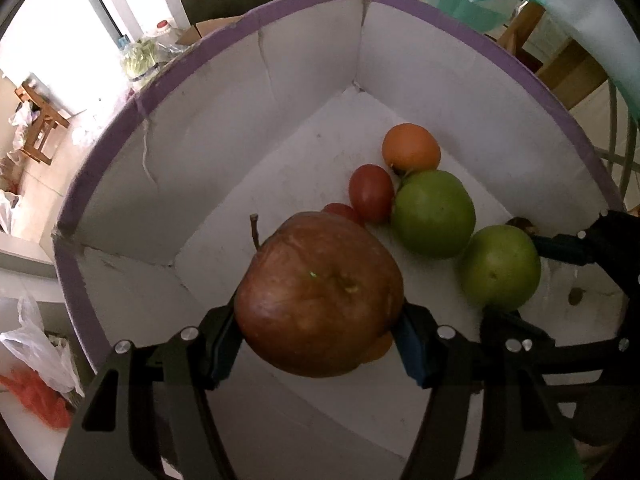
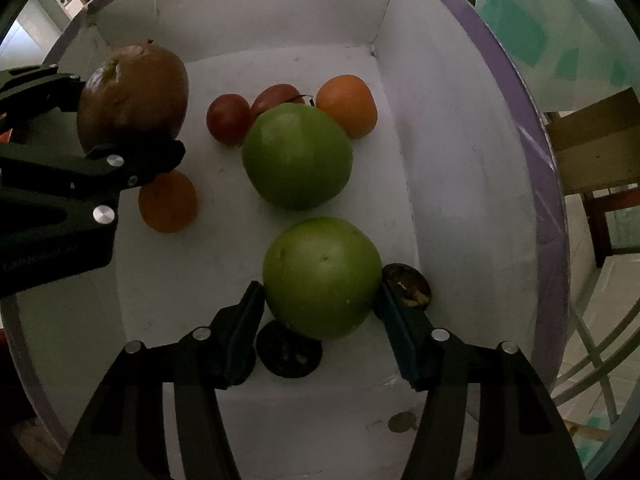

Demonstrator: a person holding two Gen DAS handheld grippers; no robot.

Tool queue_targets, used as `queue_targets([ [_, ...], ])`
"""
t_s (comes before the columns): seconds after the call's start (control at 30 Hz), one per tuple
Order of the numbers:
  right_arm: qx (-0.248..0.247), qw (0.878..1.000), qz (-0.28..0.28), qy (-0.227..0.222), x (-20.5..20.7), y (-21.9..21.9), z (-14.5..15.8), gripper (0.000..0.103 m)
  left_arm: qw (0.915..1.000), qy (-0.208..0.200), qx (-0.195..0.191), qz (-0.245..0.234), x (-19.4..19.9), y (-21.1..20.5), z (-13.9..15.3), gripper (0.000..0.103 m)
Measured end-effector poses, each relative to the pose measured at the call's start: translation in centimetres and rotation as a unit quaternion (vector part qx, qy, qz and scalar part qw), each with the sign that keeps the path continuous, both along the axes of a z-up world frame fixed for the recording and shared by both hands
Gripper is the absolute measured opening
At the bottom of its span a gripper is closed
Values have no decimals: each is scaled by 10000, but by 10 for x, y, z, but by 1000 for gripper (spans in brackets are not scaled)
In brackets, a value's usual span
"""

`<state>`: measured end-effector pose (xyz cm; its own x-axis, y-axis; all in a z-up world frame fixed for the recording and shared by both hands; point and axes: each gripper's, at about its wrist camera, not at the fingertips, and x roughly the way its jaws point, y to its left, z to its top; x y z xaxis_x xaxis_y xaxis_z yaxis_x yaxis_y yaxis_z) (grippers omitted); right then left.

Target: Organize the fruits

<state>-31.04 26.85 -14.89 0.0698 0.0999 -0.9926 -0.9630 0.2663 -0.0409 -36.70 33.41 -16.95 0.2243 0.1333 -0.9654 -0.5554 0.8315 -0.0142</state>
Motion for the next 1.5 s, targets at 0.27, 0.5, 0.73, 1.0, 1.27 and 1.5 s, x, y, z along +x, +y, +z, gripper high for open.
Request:
queue_targets([
  [0.27,475,9987,-72,-154,5,-20,28,77,9998,-178,-35,-103,0,5,0,73],
  [0.5,1514,9857,-129,-730,13,-54,107,78,9662,-2407,919,-71,-34,5,98,101],
  [0.73,3591,9149,-553,-1758,20,-99,226,88,9197,-3298,2110,277,-67,-7,179,102],
  [1.0,3302,9336,-768,-1156,24,-107,202,88,9408,-2790,1876,437,-71,-36,160,102],
  [1.27,1298,9882,-750,-330,21,-70,101,88,9786,-1592,1015,813,-57,-39,88,101],
  [1.5,870,9919,-909,-197,24,-64,70,88,9901,-1051,397,836,-45,-36,45,101],
])
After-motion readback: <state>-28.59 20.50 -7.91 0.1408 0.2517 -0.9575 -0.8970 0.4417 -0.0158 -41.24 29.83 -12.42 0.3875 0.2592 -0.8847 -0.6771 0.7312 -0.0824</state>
